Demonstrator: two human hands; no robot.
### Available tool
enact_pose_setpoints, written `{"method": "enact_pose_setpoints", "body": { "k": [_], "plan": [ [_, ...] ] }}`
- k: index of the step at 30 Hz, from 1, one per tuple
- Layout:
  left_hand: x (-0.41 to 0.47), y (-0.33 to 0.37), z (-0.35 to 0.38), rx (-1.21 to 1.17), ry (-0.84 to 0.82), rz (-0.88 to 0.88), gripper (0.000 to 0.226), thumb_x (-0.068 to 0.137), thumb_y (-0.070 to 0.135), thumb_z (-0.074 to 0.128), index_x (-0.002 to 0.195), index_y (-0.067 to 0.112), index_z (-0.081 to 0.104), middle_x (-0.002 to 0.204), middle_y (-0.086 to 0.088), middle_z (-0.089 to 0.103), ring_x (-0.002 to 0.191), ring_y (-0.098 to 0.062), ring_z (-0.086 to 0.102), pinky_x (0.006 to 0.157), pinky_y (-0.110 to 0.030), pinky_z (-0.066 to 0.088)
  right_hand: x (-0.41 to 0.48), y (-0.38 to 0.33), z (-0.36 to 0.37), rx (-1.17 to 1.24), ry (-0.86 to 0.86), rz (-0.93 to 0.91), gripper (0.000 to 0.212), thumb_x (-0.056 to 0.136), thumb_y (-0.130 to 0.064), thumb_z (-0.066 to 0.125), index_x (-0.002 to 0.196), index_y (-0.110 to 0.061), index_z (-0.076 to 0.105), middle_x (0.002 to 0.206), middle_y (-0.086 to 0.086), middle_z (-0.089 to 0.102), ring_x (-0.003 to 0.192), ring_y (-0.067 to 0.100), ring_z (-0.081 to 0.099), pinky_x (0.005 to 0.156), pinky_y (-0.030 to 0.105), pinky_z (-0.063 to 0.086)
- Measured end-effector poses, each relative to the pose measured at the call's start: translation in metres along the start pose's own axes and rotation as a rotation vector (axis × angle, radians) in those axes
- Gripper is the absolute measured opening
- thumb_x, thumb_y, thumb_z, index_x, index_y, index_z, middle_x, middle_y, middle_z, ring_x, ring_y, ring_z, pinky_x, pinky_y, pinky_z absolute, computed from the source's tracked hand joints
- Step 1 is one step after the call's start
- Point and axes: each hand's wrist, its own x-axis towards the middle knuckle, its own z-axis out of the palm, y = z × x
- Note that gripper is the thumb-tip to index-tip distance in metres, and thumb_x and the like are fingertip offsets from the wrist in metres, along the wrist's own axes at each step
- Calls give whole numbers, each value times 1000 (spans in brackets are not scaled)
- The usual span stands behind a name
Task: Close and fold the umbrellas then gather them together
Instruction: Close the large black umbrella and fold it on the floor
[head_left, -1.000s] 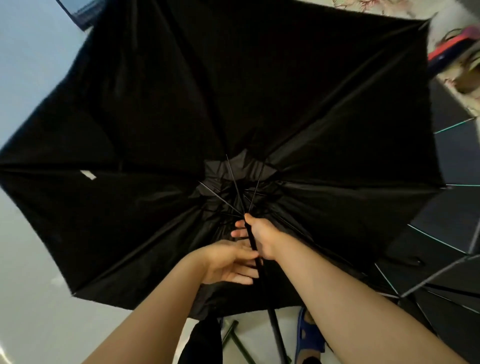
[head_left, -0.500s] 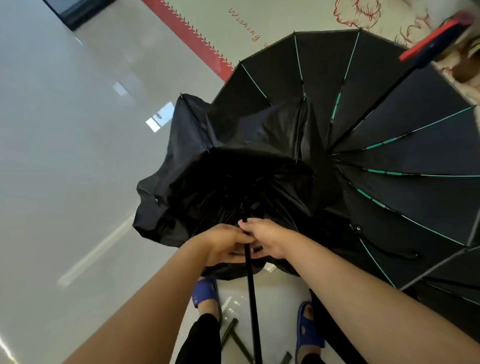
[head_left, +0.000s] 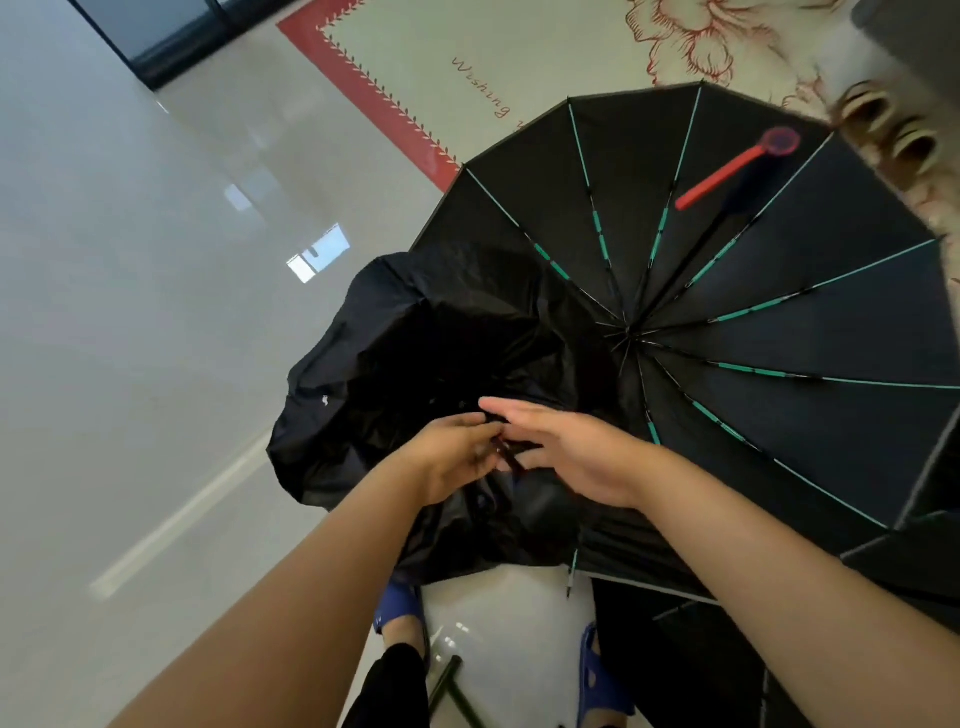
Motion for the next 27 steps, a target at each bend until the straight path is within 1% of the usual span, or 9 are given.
{"method": "enact_pose_setpoints", "body": {
  "k": [4, 7, 9, 11, 13, 16, 19, 24, 27],
  "plan": [
    [-10, 15, 9, 28, -28, 147, 27, 100, 17, 54, 121, 7, 67, 117, -16, 71, 108, -31, 69, 91, -37, 57, -35, -39, 11, -72, -27, -86, 52, 97, -61, 39, 125, -30, 70, 132, 0, 66, 123, 25, 59, 92, 50, 56],
    [-21, 26, 13, 65, -7, 155, 26, 101, 23, 54, 122, 15, 66, 107, -6, 75, 91, -20, 74, 83, -34, 57, -57, -66, 21, -146, 43, -169, 62, 92, -69, 43, 115, -19, 73, 122, 9, 69, 112, 37, 64, 68, 42, 56],
    [-31, 32, 13, 180, 5, 153, 28, 100, 30, 54, 125, 20, 64, 109, -2, 74, 89, -14, 71, 86, -33, 56, -70, -78, 33, -327, 143, -276, 46, 90, -60, 57, 108, -20, 71, 108, 5, 71, 99, 30, 70, 57, 37, 53],
    [-44, 37, 13, 300, -30, 166, 33, 98, 35, 55, 128, 24, 62, 114, -1, 72, 100, -15, 69, 96, -38, 54, -77, -83, 47, -557, 239, -358, 32, 85, -51, 72, 108, -30, 66, 99, -9, 68, 86, 10, 68, 64, 31, 53],
    [-58, 44, 13, 360, -41, 150, 33, 95, 42, 57, 124, 27, 65, 115, 1, 72, 109, -18, 68, 100, -42, 52, -76, -82, 58, -777, 329, -420, 29, 85, -47, 72, 108, -35, 59, 106, -15, 61, 93, 3, 60, 79, 28, 53],
    [-78, 61, 16, 507, 66, 193, 25, 98, 41, 52, 112, 31, 69, 108, 2, 74, 102, -18, 69, 93, -37, 53, -66, -79, 60, -1064, 473, -448, 20, 96, -43, 58, 108, -28, 53, 110, -7, 54, 90, 16, 59, 76, 36, 52],
    [-85, 77, 23, 454, 200, 387, 25, 101, 32, 49, 112, 28, 71, 108, 2, 73, 97, -19, 70, 85, -34, 53, -47, -69, 46, -1360, 650, -292, 42, 99, -51, 48, 127, -19, 44, 115, 6, 60, 91, 28, 66, 66, 36, 49],
    [-74, 75, 35, 528, 13, 467, 29, 94, 45, 52, 89, 21, 67, 89, 6, 67, 90, -17, 62, 85, -35, 50, -13, -53, 43, -1568, 701, -193, 49, 102, -53, 40, 127, -12, 50, 92, 1, 66, 74, 22, 66, 56, 32, 46],
    [-53, 58, 30, 682, -33, 552, 50, 97, 48, 46, 85, 0, 49, 75, -22, 48, 70, -21, 47, 72, -35, 41, 14, -43, 38, -1404, 662, -86, 41, 102, -46, 41, 119, -12, 56, 83, -1, 66, 71, 21, 65, 62, 33, 54]
  ]
}}
